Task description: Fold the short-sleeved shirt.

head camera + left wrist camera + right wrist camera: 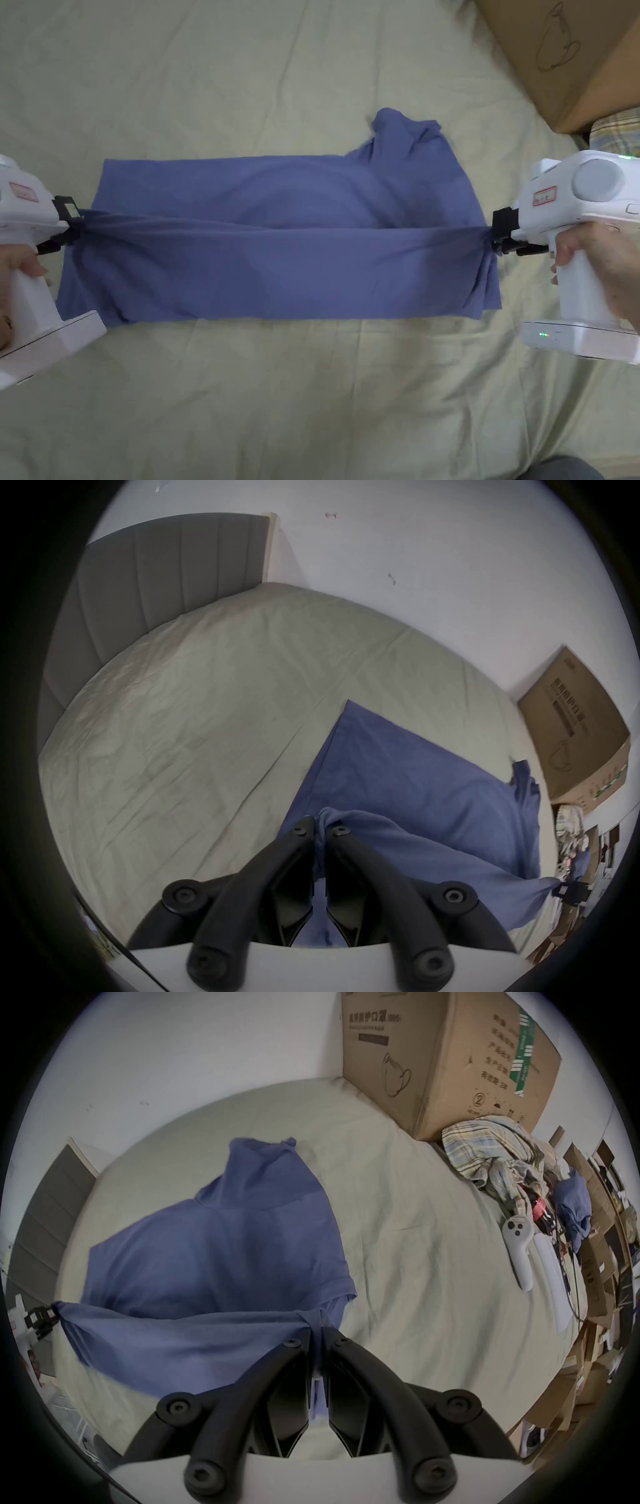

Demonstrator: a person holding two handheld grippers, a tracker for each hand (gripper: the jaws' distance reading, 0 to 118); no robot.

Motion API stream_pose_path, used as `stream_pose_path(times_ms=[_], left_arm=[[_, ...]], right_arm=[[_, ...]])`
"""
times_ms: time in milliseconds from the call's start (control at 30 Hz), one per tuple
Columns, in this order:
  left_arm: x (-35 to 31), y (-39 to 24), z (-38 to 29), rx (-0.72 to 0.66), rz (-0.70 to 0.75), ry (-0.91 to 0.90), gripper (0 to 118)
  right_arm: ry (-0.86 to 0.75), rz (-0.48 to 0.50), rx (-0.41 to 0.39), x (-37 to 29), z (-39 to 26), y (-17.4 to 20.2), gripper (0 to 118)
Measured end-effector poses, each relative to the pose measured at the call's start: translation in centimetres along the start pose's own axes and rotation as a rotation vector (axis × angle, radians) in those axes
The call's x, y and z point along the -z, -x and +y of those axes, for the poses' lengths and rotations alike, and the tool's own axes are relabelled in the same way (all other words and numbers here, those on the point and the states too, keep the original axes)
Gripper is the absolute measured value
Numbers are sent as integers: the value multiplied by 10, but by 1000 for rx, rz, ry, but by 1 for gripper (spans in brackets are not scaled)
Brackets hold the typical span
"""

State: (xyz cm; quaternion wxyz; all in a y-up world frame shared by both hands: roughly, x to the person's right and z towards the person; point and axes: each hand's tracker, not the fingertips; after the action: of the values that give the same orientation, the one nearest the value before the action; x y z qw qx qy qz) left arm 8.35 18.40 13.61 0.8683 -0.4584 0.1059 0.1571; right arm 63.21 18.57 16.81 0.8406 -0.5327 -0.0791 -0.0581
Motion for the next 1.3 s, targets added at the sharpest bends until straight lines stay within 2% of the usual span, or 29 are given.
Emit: stream_pose_path(times_ms=[133,200,233,267,300,333,367,400,433,533,633,700,800,933,967,1033,1067,1100,1133,1167,1200,1233,1300], left_arm=[[30,-12,4,14,37,38,5],[37,-16,5,34,51,53,19],[39,-18,5,61,63,60,31],[39,-19,5,80,89,54,58],[36,-19,6,96,111,39,80],[30,-18,6,91,114,29,98],[22,-16,7,88,108,22,111],[15,-12,10,97,90,-7,112],[2,-12,12,118,82,-57,112],[-48,-19,9,242,111,-243,112],[-104,-24,-11,353,88,-429,112],[-137,-24,-30,371,58,-526,112],[-178,-20,-68,352,12,-650,112],[-219,-13,-119,376,-3,-755,106],[-226,-11,-129,376,-6,-765,99],[-239,-7,-146,372,-14,-766,73],[-243,-5,-153,366,-19,-766,49],[-247,-2,-158,361,-35,-767,34],[-251,1,-164,360,-43,-769,21],[-254,3,-168,354,-44,-768,6],[-255,5,-174,350,-45,-772,1],[-257,6,-177,338,-41,-776,0],[-260,9,-180,332,-35,-770,0]], right_arm=[[36,-29,1,28,13,5,5],[47,-28,-2,34,16,5,6],[54,-36,-19,36,17,5,6],[60,-47,-36,36,18,5,13],[55,-55,-50,35,19,5,25],[38,-70,-64,30,19,4,44],[15,-83,-67,23,21,2,72],[-7,-92,-68,14,22,-1,85],[-32,-93,-66,3,22,-3,88],[-197,-123,-62,-48,19,-8,89],[-421,-44,-68,-110,-3,-5,89],[-596,5,-96,-150,-28,0,92],[-816,30,-111,-198,-74,12,105],[-932,67,-146,-232,-127,27,105],[-943,73,-144,-235,-139,29,105],[-956,91,-123,-238,-163,35,103],[-950,116,-116,-240,-173,37,98],[-948,131,-111,-241,-181,38,88],[-957,137,-99,-242,-190,39,73],[-960,136,-96,-242,-195,41,39],[-957,134,-96,-242,-200,42,9],[-957,125,-90,-242,-203,43,0],[-970,119,-74,-240,-206,43,0]])
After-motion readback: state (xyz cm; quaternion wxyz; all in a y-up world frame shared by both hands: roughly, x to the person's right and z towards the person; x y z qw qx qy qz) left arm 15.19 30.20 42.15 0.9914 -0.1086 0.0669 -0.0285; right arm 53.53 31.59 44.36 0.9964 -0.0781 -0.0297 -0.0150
